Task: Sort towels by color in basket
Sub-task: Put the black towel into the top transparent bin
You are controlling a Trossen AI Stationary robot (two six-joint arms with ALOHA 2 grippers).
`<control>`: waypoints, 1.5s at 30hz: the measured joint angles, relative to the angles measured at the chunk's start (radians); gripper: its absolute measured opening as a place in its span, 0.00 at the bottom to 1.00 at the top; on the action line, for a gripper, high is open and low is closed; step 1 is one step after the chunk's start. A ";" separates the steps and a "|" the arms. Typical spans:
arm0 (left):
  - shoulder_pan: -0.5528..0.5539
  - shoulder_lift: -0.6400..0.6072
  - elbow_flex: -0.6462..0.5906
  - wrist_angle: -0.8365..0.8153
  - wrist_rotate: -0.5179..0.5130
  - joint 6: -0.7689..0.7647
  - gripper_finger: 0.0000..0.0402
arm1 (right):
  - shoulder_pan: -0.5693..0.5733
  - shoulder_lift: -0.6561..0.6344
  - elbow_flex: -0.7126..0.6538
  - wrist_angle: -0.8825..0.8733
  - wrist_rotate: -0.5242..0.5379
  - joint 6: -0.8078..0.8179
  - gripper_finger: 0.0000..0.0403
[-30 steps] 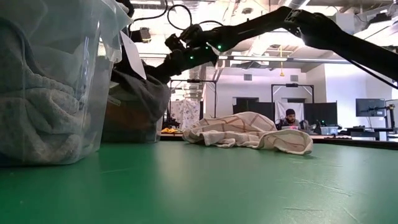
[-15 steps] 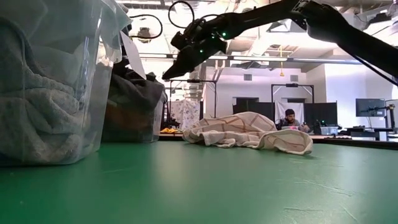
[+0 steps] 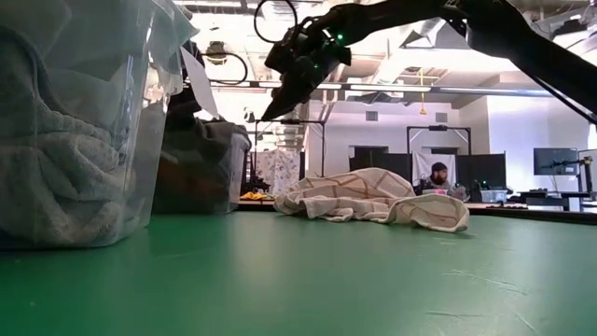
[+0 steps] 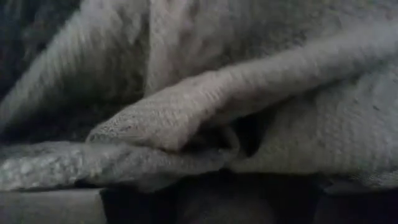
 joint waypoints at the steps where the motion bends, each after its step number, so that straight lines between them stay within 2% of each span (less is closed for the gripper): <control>1: 0.009 0.002 -0.001 -0.010 0.028 -0.002 0.50 | 0.000 -0.001 0.000 -0.019 0.001 -0.007 0.53; 4: 0.024 0.006 -0.005 -0.037 0.091 -0.025 0.50 | 0.001 -0.001 0.000 -0.070 0.001 -0.013 0.53; 9: 0.032 0.007 0.015 -0.105 0.135 -0.050 0.50 | 0.001 -0.001 0.000 -0.108 0.017 -0.015 0.51; 18: 0.030 0.011 0.168 -0.301 0.216 -0.039 0.50 | 0.005 -0.004 0.000 -0.148 0.020 -0.028 0.50; 25: 0.030 0.010 0.269 -0.447 0.228 -0.008 0.50 | 0.015 -0.004 0.000 -0.193 0.019 -0.096 0.50; 29: 0.030 0.009 0.333 -0.497 0.216 0.008 0.50 | 0.005 -0.028 -0.002 -0.192 0.022 -0.100 0.50; 34: 0.029 0.008 0.413 -0.563 0.092 0.036 0.50 | -0.013 -0.098 -0.002 -0.177 0.009 -0.121 0.50; 42: 0.030 0.000 0.438 -0.591 0.040 0.068 0.50 | 0.011 -0.156 0.000 -0.086 -0.184 -0.205 0.50; 45: 0.030 0.000 0.417 -0.585 0.021 0.070 0.50 | 0.021 -0.147 0.000 -0.034 -0.211 -0.219 0.50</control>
